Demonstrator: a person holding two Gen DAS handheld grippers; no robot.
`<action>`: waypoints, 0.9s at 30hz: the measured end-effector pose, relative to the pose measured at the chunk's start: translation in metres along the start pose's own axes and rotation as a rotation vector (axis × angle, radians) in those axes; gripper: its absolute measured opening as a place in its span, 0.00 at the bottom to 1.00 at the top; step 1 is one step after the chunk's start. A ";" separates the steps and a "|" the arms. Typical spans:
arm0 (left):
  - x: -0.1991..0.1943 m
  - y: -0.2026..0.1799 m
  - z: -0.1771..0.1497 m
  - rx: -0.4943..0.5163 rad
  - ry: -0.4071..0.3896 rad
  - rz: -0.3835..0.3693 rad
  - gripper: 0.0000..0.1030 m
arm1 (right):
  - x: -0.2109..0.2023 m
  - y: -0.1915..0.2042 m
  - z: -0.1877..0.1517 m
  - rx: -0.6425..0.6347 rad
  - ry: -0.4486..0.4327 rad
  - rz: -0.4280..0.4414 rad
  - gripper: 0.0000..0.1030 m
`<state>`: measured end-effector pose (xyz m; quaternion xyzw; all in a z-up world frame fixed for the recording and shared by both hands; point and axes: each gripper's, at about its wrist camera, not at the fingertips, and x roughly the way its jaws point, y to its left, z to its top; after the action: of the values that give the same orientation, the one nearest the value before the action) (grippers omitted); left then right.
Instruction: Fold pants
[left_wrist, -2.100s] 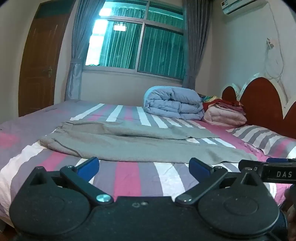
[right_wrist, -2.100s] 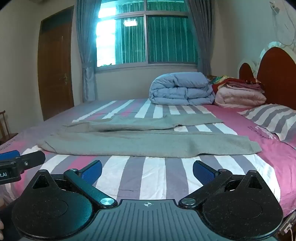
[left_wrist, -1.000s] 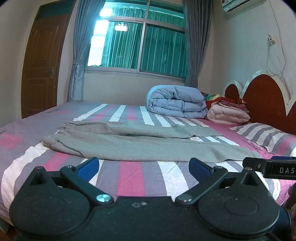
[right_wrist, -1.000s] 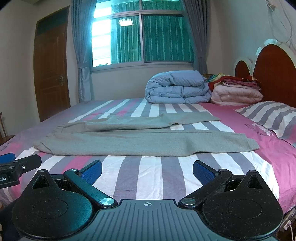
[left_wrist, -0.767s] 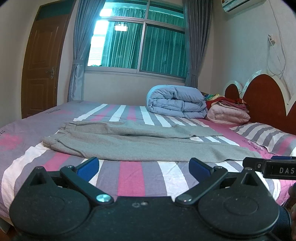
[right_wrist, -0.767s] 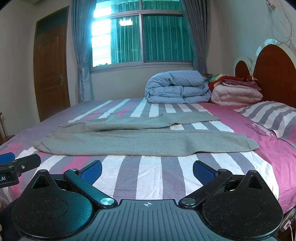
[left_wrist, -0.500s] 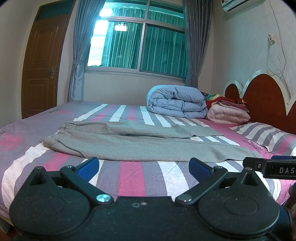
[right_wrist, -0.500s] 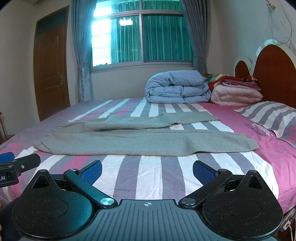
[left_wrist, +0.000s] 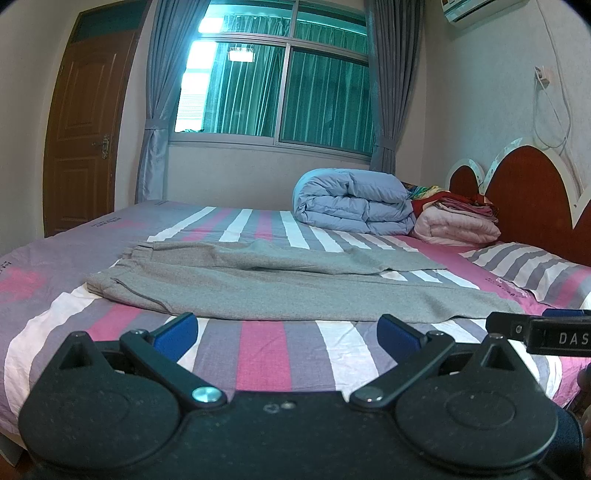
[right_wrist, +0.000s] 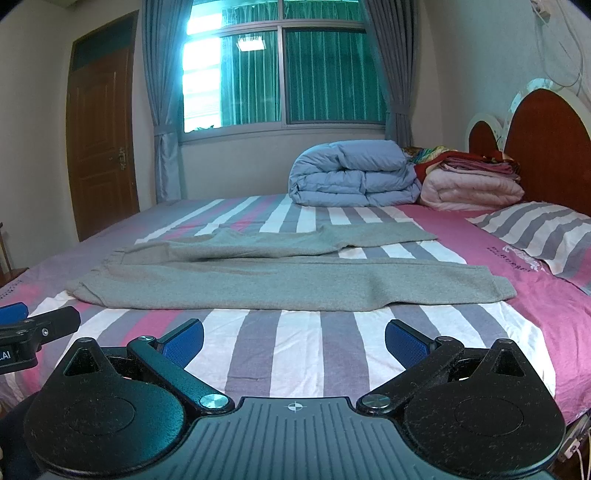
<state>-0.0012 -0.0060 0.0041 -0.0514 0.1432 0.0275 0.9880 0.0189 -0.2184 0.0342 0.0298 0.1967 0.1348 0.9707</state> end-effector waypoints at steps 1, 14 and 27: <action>0.000 0.000 0.000 0.000 0.000 0.000 0.94 | 0.001 0.001 0.000 -0.001 0.002 0.000 1.00; 0.000 0.000 0.000 0.003 0.001 0.002 0.94 | 0.001 0.000 0.000 0.000 0.002 0.000 1.00; 0.001 0.002 -0.001 0.004 0.001 0.005 0.94 | 0.001 0.000 0.000 0.000 0.003 -0.001 1.00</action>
<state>-0.0005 -0.0037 0.0027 -0.0489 0.1438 0.0297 0.9880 0.0201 -0.2183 0.0339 0.0297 0.1982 0.1344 0.9705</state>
